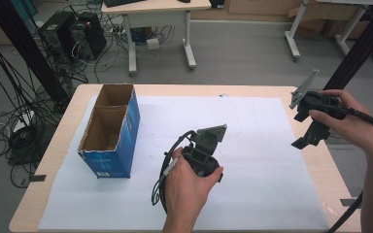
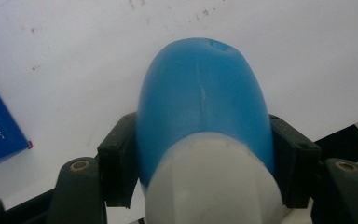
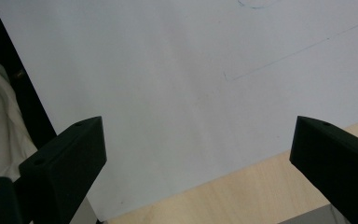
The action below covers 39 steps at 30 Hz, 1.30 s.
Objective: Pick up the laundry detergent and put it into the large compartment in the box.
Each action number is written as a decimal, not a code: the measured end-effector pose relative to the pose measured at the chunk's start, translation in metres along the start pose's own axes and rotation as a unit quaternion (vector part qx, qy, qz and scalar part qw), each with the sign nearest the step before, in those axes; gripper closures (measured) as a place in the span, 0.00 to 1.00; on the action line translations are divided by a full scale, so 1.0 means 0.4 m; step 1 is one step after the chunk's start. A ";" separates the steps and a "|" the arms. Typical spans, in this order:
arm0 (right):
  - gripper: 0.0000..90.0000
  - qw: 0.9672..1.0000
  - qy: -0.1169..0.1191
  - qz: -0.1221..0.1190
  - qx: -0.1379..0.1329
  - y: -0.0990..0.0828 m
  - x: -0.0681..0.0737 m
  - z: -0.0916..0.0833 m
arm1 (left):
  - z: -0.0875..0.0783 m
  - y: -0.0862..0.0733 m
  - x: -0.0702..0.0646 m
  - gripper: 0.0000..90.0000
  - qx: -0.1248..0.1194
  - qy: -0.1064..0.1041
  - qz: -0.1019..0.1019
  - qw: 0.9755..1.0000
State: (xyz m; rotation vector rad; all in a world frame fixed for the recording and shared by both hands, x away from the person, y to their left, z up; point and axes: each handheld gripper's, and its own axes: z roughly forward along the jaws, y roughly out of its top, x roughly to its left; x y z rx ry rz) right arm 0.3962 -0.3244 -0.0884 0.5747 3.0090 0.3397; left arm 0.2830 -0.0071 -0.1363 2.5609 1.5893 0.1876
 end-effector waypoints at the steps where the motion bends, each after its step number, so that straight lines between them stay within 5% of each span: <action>1: 0.04 1.000 0.000 0.000 -0.001 -0.001 0.000 0.000 | 0.000 0.002 0.001 0.41 0.001 0.000 -0.001 1.000; 30: 0.04 1.000 0.002 0.002 0.001 0.003 -0.005 0.008 | -0.003 -0.010 0.027 0.42 -0.010 -0.011 0.003 1.000; 39: 0.04 1.000 0.001 -0.002 0.000 0.008 -0.002 0.007 | -0.059 -0.013 0.034 0.42 -0.021 0.003 0.005 1.000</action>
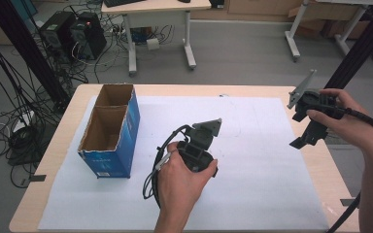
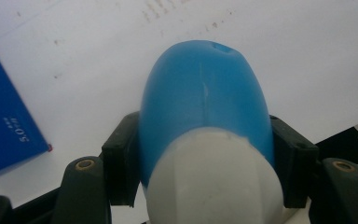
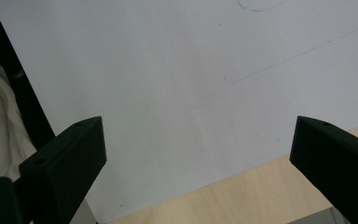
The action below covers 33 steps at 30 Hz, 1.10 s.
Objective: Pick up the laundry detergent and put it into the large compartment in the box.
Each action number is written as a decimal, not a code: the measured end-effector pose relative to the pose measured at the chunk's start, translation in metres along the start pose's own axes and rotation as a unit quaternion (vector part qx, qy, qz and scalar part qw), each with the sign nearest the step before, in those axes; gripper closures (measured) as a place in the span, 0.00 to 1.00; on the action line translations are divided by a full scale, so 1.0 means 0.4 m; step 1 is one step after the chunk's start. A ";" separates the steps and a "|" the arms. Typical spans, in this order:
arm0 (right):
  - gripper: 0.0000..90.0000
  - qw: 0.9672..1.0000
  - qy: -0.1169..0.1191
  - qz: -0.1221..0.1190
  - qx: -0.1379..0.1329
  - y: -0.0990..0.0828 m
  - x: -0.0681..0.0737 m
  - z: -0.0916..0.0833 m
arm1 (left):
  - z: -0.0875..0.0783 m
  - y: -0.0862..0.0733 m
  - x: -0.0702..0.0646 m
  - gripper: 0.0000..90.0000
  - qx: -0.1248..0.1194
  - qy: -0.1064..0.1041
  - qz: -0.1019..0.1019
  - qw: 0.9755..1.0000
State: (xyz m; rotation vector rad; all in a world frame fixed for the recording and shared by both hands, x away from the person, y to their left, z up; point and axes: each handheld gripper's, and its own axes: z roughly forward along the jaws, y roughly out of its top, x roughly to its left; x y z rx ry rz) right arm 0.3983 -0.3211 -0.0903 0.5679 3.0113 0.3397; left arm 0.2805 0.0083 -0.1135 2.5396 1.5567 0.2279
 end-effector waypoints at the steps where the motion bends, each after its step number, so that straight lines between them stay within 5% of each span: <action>1: 0.04 1.000 0.001 0.000 -0.001 -0.001 0.000 -0.001 | -0.013 0.003 -0.001 0.42 0.000 0.003 0.000 1.000; 7: 0.04 1.000 -0.001 0.001 -0.005 -0.005 0.002 -0.008 | -0.073 0.009 -0.003 0.42 -0.007 0.017 0.006 1.000; 14: 0.04 1.000 -0.001 -0.002 -0.008 -0.001 0.004 -0.016 | -0.186 0.023 0.025 0.42 -0.028 0.004 0.017 0.999; 20: 0.04 1.000 -0.001 -0.003 -0.010 0.006 0.002 -0.017 | -0.279 0.022 0.045 0.42 -0.047 0.016 0.013 0.999; 29: 0.04 1.000 0.002 -0.006 -0.010 0.018 -0.003 -0.021 | -0.396 0.040 0.122 0.42 -0.055 0.021 -0.002 0.998; 33: 0.04 1.000 0.004 -0.012 -0.004 0.030 -0.006 -0.013 | -0.452 0.040 0.202 0.42 -0.064 0.011 -0.027 0.998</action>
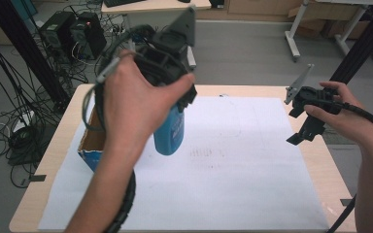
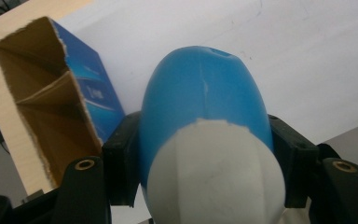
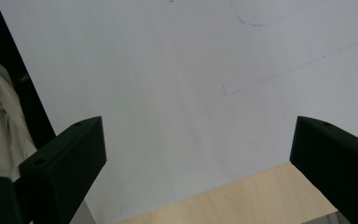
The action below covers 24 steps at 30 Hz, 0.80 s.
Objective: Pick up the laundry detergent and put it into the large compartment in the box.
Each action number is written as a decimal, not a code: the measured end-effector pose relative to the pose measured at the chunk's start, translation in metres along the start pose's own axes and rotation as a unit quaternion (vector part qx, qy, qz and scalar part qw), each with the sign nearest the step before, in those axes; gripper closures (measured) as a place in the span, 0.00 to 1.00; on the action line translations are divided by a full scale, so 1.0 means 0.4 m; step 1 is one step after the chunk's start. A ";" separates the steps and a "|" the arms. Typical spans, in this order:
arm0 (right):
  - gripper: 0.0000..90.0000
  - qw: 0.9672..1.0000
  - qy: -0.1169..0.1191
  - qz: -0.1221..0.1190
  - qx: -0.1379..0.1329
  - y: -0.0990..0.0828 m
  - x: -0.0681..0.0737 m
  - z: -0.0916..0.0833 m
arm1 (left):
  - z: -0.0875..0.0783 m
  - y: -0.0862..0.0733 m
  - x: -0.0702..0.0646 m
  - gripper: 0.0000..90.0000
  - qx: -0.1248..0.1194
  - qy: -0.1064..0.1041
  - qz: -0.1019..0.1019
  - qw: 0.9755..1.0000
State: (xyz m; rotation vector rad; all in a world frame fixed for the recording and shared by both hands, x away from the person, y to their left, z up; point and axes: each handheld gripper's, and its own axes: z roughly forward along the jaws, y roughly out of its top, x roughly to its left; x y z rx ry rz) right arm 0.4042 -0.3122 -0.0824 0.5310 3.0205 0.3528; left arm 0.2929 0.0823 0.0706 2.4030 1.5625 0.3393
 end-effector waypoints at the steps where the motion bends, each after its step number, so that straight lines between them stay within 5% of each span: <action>1: 0.04 1.000 0.001 0.001 0.003 0.004 -0.002 0.003 | 0.000 0.000 0.000 0.42 0.000 0.000 0.000 1.000; 12: 0.04 1.000 0.002 0.000 0.017 0.028 -0.010 0.015 | -0.073 0.012 0.160 0.42 -0.013 0.033 -0.071 0.997; 24: 0.04 1.000 -0.001 0.005 0.025 0.043 -0.006 0.008 | -0.044 -0.004 0.291 0.42 -0.012 0.049 -0.132 0.990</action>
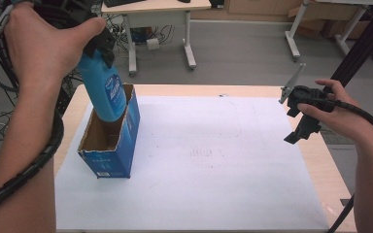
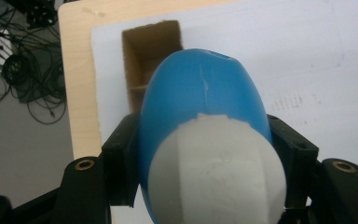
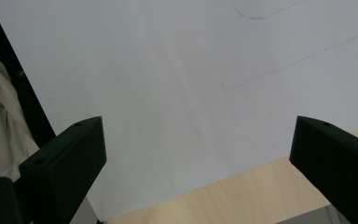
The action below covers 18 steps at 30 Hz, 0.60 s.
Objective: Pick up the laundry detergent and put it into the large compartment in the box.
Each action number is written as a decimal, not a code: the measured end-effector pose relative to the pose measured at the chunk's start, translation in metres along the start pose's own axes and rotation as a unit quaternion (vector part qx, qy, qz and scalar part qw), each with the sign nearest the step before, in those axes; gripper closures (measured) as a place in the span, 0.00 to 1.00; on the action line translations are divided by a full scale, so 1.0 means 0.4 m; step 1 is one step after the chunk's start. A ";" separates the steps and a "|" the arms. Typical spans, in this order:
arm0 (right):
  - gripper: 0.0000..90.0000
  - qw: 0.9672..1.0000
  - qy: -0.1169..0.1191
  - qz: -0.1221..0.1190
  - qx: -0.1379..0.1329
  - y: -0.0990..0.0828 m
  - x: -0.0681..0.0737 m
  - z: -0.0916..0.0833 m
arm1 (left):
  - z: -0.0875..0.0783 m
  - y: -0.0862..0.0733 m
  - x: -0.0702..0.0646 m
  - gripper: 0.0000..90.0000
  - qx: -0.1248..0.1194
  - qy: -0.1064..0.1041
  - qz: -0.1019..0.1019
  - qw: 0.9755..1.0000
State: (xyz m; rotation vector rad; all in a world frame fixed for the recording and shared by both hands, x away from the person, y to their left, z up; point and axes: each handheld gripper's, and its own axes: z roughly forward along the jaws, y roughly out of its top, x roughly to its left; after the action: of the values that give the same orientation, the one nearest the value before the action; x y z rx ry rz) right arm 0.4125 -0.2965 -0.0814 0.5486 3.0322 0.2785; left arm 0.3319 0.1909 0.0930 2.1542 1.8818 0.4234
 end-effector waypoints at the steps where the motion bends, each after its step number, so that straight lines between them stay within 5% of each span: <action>1: 0.04 1.000 0.000 -0.001 0.000 0.001 0.000 0.000 | 0.010 0.001 0.010 0.42 0.003 0.002 -0.004 1.000; 18: 0.04 1.000 -0.001 -0.003 0.004 0.008 0.007 0.001 | 0.132 0.008 0.057 0.42 0.035 0.008 -0.035 0.999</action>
State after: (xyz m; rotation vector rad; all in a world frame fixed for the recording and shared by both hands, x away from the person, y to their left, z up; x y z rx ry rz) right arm 0.4110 -0.2924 -0.0812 0.5410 3.0338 0.2643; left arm 0.3576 0.2132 0.0465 2.1253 2.0030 0.3677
